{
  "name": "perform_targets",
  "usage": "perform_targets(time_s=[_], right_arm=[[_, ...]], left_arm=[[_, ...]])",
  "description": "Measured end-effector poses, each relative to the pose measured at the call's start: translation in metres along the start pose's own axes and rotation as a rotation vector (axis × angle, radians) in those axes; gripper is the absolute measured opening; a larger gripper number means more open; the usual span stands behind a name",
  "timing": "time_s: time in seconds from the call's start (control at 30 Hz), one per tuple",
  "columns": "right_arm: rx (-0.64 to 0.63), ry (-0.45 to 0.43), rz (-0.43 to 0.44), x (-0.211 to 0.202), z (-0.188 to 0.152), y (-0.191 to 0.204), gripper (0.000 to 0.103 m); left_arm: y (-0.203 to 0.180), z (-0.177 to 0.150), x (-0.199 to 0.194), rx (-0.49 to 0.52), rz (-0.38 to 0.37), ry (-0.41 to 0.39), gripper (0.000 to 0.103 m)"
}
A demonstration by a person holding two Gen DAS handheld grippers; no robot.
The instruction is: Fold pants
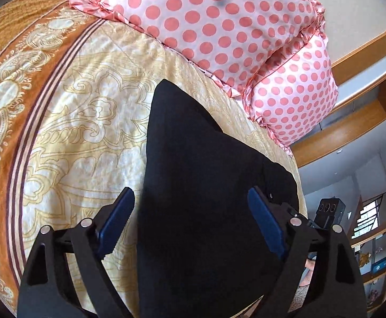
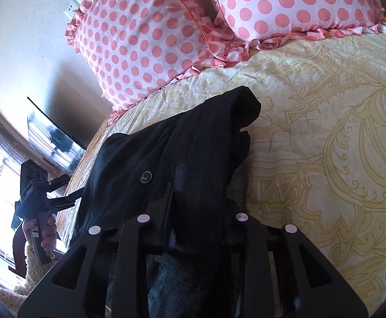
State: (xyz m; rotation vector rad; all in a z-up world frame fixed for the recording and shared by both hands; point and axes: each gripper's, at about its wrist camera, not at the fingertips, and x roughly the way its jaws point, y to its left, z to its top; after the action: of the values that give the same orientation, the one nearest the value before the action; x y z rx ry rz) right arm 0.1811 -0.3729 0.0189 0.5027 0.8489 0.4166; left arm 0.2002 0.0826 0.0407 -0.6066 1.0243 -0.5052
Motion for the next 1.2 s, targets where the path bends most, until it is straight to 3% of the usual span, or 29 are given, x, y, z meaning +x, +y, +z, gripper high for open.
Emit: perform_targets(time_s=[0.1, 0.3, 0.4, 0.5, 0.6, 0.67, 0.73, 0.8, 0.83, 1.2], right_arm=[[0.011, -0.005, 0.003, 0.000, -0.001, -0.002, 0.027], [0.048, -0.005, 0.040, 0.001, -0.001, -0.009, 0.027], [0.060, 0.000, 0.049, 0.002, -0.001, -0.012, 0.028], [0.063, 0.006, 0.040, 0.003, 0.000, -0.012, 0.029], [0.084, 0.016, 0.024, 0.006, 0.000, -0.016, 0.039], [0.099, 0.017, 0.041, 0.008, 0.000, -0.020, 0.040], [0.117, 0.013, 0.068, 0.008, 0.001, -0.023, 0.040], [0.127, 0.004, 0.103, 0.006, 0.002, -0.024, 0.028], [0.125, -0.005, 0.114, 0.004, 0.002, -0.022, 0.027], [0.100, -0.072, 0.200, -0.004, 0.038, -0.003, 0.021]], left_arm=[[-0.001, 0.008, 0.012, -0.008, -0.009, 0.030, 0.074], [-0.004, 0.015, 0.030, 0.021, 0.073, 0.036, 0.051], [-0.004, 0.015, 0.033, 0.035, 0.120, 0.041, 0.049], [0.000, 0.017, 0.032, 0.016, 0.113, 0.056, 0.051], [-0.004, 0.018, 0.034, 0.036, 0.126, 0.079, 0.053], [-0.008, 0.018, 0.035, 0.048, 0.148, 0.079, 0.053], [-0.011, 0.017, 0.038, 0.061, 0.170, 0.068, 0.036], [-0.012, 0.015, 0.036, 0.077, 0.188, 0.041, 0.013], [-0.013, 0.015, 0.033, 0.081, 0.171, 0.029, 0.011], [-0.045, 0.028, 0.012, 0.172, 0.110, -0.103, 0.009]])
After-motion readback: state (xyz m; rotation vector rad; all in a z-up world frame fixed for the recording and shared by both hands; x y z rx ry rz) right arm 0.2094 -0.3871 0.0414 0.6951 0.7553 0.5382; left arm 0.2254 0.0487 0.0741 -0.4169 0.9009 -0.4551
